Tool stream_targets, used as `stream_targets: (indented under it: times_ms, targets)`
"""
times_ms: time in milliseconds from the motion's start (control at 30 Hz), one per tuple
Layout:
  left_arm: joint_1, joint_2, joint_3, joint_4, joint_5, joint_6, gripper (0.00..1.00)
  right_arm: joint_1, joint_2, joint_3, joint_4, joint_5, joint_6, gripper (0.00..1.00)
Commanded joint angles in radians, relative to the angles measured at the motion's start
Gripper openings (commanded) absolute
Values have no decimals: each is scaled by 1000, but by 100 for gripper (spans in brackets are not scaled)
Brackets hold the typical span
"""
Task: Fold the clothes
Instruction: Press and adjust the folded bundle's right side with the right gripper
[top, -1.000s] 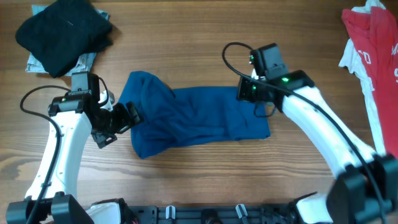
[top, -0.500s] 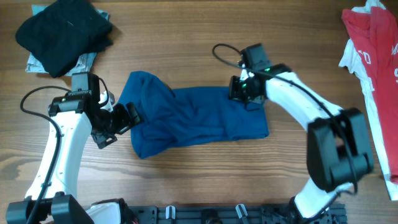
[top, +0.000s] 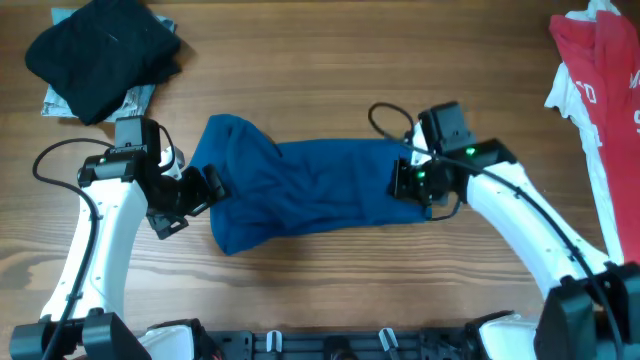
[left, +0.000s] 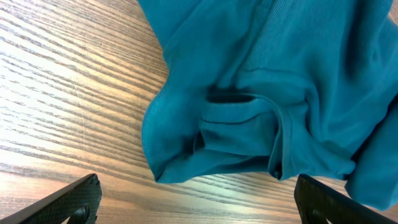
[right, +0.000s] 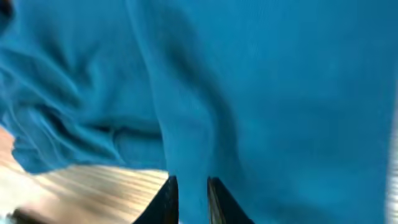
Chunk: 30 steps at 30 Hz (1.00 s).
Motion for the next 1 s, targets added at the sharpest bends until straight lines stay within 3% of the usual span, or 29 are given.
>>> stream_targets:
  times_ms: [0, 133, 167, 200, 367, 400, 433, 467, 500, 567, 667, 967]
  targets:
    - [8, -5, -4, 0, 2, 13, 100, 5, 53, -95, 108, -161, 4, 17]
    - [8, -5, -4, -1, 2, 13, 100, 5, 166, -151, 161, -172, 8, 16]
    - [8, -5, -4, 0, 2, 13, 100, 5, 204, -151, 161, -172, 8, 4]
    - [8, -5, -4, 0, 2, 13, 100, 5, 214, -151, 169, -172, 7, 4]
    - [8, -5, -4, -1, 2, 13, 100, 5, 64, -74, 163, -167, 26, 7]
    - [8, -5, -4, 0, 1, 13, 100, 4, 19, -59, 147, -163, 26, 12]
    - [8, -5, -4, 0, 1, 14, 100, 1, -61, -30, 115, -146, 26, 30]
    - [8, -5, -4, 5, 1, 14, 100, -4, -132, -5, 87, -126, 25, 60]
    - [8, -5, -4, 13, 1, 14, 99, -9, -191, 6, 69, -117, 25, 79]
    - [8, -5, -4, 31, 2, 14, 100, -9, -277, 6, 56, -117, 24, 100]
    - [8, 32, -4, 123, 2, 40, 100, -9, -298, 6, 29, -30, 26, 99]
    - [14, 277, -4, 318, 88, 171, 100, -9, -256, 6, 25, -19, 23, 99]
